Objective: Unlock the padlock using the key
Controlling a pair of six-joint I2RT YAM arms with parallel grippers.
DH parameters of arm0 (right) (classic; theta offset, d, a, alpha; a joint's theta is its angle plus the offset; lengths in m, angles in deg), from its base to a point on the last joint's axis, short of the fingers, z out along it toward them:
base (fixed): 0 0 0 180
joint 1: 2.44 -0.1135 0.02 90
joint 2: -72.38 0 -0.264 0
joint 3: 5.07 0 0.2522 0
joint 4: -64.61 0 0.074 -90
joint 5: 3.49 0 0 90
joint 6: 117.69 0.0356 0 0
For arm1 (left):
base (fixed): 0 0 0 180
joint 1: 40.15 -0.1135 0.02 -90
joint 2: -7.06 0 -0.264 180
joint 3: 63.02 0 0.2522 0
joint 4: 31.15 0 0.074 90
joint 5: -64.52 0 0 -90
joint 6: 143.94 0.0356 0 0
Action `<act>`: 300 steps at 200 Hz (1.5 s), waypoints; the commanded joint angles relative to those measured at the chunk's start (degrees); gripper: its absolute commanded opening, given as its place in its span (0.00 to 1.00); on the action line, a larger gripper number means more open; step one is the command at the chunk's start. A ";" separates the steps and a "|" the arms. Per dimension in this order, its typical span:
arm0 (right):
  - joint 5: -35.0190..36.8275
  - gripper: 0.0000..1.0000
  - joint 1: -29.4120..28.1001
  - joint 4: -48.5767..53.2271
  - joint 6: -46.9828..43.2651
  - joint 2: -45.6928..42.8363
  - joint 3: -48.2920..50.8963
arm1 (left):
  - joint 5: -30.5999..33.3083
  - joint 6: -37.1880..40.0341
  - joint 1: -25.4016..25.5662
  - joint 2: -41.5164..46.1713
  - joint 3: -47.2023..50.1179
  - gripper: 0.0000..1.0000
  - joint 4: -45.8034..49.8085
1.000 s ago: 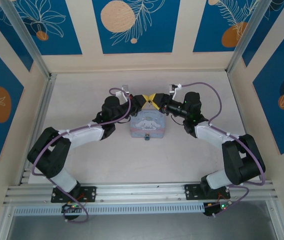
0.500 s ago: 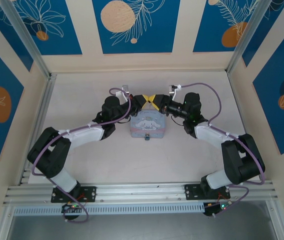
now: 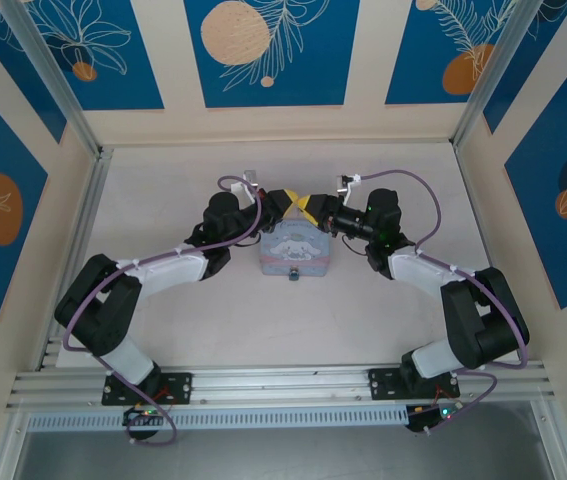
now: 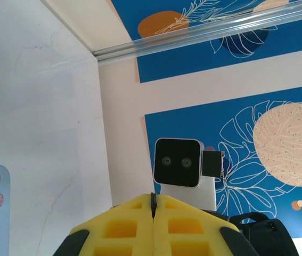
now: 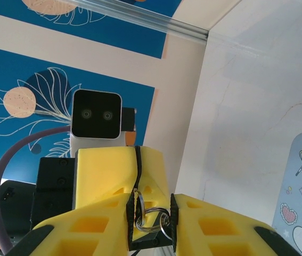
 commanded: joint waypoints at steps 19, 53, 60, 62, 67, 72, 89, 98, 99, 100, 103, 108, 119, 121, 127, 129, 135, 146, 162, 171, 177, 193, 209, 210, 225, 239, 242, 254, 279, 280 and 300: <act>-1.13 0.26 -0.25 -1.52 -0.71 -0.32 0.13 | 0.85 0.23 0.41 0.20 -1.26 0.00 -0.72; -1.14 0.24 -0.25 -1.40 -0.67 0.02 -0.66 | 0.76 0.15 0.47 0.20 -1.16 0.00 -0.74; -1.14 0.24 -0.25 -1.40 -0.66 0.16 -0.89 | 0.77 0.14 0.53 0.18 -1.09 0.00 -0.84; -1.12 0.24 -0.25 -1.34 -0.67 0.13 -0.96 | 0.74 0.08 0.49 0.18 -1.08 0.00 -0.90; -1.13 0.23 -0.25 -1.32 -0.56 0.21 -1.09 | 0.69 0.14 0.45 0.18 -1.08 0.00 -0.84; -1.16 0.22 -0.24 -1.31 -0.53 0.37 -1.27 | 0.66 0.10 0.48 0.18 -1.08 0.00 -0.92; -1.18 0.20 -0.29 -1.30 -0.53 0.56 -1.72 | 0.67 0.09 0.48 0.18 -0.91 0.00 -0.93; -1.23 0.18 -0.25 -1.27 -0.53 0.61 -1.96 | 0.59 0.14 0.52 0.18 -0.89 0.00 -0.93; -1.21 0.18 -0.30 -1.25 -0.53 0.58 -1.93 | 0.59 0.10 0.54 0.22 -0.90 0.00 -0.93; -1.24 0.18 -0.32 -1.24 -0.53 0.62 -1.96 | 0.59 0.08 0.55 0.20 -0.90 0.00 -0.93; -1.21 0.18 -0.26 -1.23 -0.53 0.66 -1.98 | 0.59 0.11 0.56 0.18 -0.82 0.00 -0.99; -1.26 0.18 -0.30 -1.24 -0.54 0.65 -2.06 | 0.59 0.13 0.63 0.19 -0.81 0.00 -0.97; -1.12 0.17 -0.25 -1.15 -0.45 0.77 -2.14 | 0.59 0.09 0.62 0.18 -0.77 0.00 -0.99; -1.15 0.17 -0.25 -1.23 -0.44 0.79 -2.11 | 0.59 0.13 0.62 0.18 -0.80 0.00 -0.96; -1.13 0.17 -0.25 -1.31 -0.45 0.81 -2.07 | 0.59 0.14 0.56 0.20 -0.72 0.00 -0.99; -1.11 0.16 -0.25 -1.27 -0.45 0.82 -2.14 | 0.59 0.15 0.58 0.18 -0.72 0.00 -0.94; -1.17 0.16 -0.34 -1.31 -0.47 0.81 -2.10 | 0.59 0.08 0.65 0.18 -0.72 0.00 -1.01; -1.17 0.13 -0.19 -1.18 -0.44 0.85 -2.17 | 0.67 -0.02 0.69 0.17 -0.64 0.00 -1.01; -1.32 0.10 -0.27 -1.19 -0.44 0.84 -2.25 | 0.67 -0.02 0.75 0.13 -0.64 0.00 -1.04; -1.28 0.08 -0.26 -1.16 -0.38 0.89 -2.25 | 0.67 0.00 0.76 0.11 -0.72 0.00 -1.01; -1.35 0.07 -0.21 -1.21 -0.43 0.91 -2.27 | 0.69 0.03 0.80 0.10 -0.72 0.00 -1.01; -1.37 0.04 -0.16 -1.15 -0.44 0.71 -2.14 | 0.76 -0.03 0.81 0.09 -0.72 0.00 -0.87; -1.39 0.00 -0.20 -1.06 -0.32 0.66 -2.14 | 0.76 0.00 0.92 0.09 -0.72 0.00 -0.75; -1.38 0.00 -0.18 -1.05 -0.29 0.65 -2.15 | 0.76 -0.02 0.96 0.09 -0.72 0.00 -0.75; -1.37 0.00 -0.08 -1.22 -0.19 0.58 -1.97 | 0.76 0.08 0.97 0.14 -0.72 0.00 -0.69; -1.61 0.00 -0.08 -1.21 -0.18 0.56 -1.90 | 0.81 0.07 0.98 0.18 -0.79 0.00 -0.49; -1.62 0.00 -0.08 -1.19 -0.18 0.48 -1.85 | 0.77 0.16 1.00 0.20 -0.80 0.00 -0.49; -1.48 0.00 0.01 -1.22 -0.11 0.39 -1.60 | 1.00 0.23 0.88 0.42 -0.81 0.03 -0.02; -1.35 0.00 0.74 -0.71 0.17 -0.69 -0.34 | 1.82 1.19 -0.38 2.30 -0.70 0.43 1.81; -1.36 0.00 0.77 -0.66 0.17 -0.72 -0.24 | 1.82 1.20 -0.52 2.47 -0.67 0.45 1.89; -1.37 0.00 1.48 0.72 -0.35 -2.24 0.77 | 2.21 1.99 -2.71 5.36 0.27 0.73 4.08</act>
